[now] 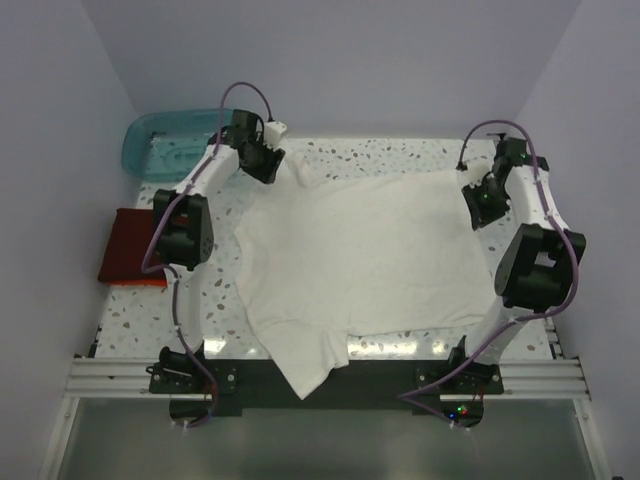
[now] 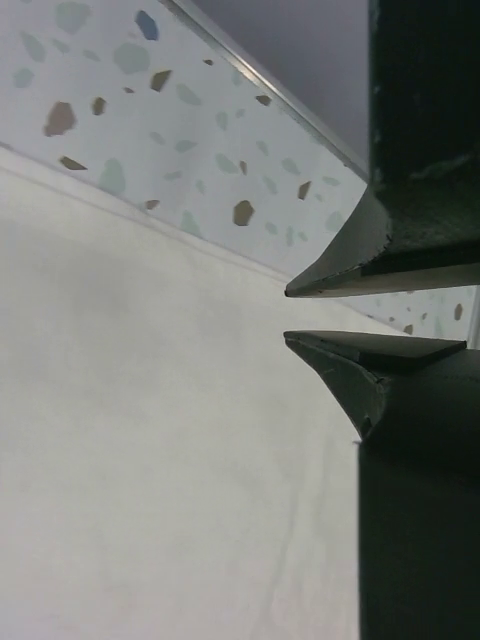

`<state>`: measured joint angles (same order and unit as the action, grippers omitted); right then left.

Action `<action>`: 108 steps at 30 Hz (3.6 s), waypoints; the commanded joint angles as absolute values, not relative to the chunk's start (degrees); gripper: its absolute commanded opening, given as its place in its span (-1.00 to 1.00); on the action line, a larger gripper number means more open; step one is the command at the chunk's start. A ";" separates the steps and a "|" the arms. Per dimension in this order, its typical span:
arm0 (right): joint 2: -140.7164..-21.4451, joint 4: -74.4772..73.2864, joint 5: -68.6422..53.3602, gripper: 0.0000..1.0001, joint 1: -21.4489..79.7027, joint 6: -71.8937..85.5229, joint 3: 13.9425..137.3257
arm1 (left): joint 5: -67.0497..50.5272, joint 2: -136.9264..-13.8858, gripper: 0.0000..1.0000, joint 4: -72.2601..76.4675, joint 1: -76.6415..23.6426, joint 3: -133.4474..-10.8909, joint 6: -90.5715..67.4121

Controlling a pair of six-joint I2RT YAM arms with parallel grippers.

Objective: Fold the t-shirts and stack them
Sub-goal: Flatten the tshirt out, then fold the tshirt

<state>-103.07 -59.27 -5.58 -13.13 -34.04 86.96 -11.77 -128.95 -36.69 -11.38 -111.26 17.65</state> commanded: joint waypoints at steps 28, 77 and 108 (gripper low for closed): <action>-134.46 -45.53 6.85 -0.81 1.67 -26.64 109.50 | -3.70 -150.19 -0.02 -45.09 -12.74 -133.64 22.94; -74.97 -55.82 4.13 -0.30 -3.95 -60.47 45.70 | -39.20 -76.91 0.54 -51.94 -13.54 -64.95 34.63; -80.34 -40.59 3.69 -1.00 -4.75 -62.49 36.38 | -12.84 -76.54 0.51 -33.67 -46.93 -39.47 34.19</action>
